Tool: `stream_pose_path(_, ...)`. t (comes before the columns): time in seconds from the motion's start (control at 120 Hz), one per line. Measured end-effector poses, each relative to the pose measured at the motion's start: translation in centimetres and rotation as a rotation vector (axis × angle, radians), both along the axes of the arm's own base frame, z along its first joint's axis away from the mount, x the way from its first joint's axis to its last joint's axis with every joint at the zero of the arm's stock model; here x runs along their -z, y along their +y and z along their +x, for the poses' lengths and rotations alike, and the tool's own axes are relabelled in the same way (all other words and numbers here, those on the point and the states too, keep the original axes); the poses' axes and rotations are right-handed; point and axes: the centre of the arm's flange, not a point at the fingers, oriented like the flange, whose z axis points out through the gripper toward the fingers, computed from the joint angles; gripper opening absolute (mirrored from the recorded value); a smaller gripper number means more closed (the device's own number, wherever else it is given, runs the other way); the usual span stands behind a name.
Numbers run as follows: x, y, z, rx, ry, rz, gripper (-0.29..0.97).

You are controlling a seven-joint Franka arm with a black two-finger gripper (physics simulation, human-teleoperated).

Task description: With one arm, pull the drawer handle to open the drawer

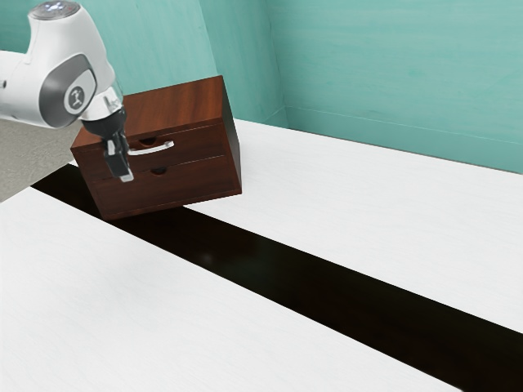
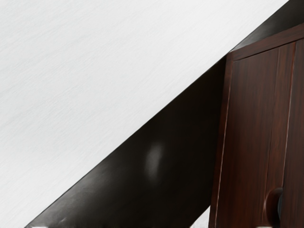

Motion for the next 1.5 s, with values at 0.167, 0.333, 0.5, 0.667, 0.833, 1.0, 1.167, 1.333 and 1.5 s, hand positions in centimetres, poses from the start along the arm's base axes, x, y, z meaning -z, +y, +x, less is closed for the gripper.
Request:
stream_pose_path(0.167,0.0,-0.6,0.6,0.015,-0.017,0.003,0.55)
stream_pose_path(0.333,0.6,-1.5,1.5,0.037,-0.016,0.006,0.55)
stream_pose_path(0.5,1.2,-1.3,2.5,0.044,-0.013,0.013,0.55)
stream_pose_path(0.667,2.4,0.5,3.2,0.03,-0.012,0.021,0.55)
stream_pose_path(0.833,2.3,2.1,3.1,0.022,-0.047,0.039,0.55)
stream_pose_path(1.0,1.9,4.3,2.8,0.007,-0.097,0.066,0.55)
stream_pose_path(1.167,3.2,5.1,3.9,0.024,-0.123,0.102,0.56)
stream_pose_path(1.333,3.5,4.9,5.1,0.053,-0.145,0.128,0.56)
stream_pose_path(1.5,4.4,5.6,5.6,0.061,-0.156,0.136,0.55)
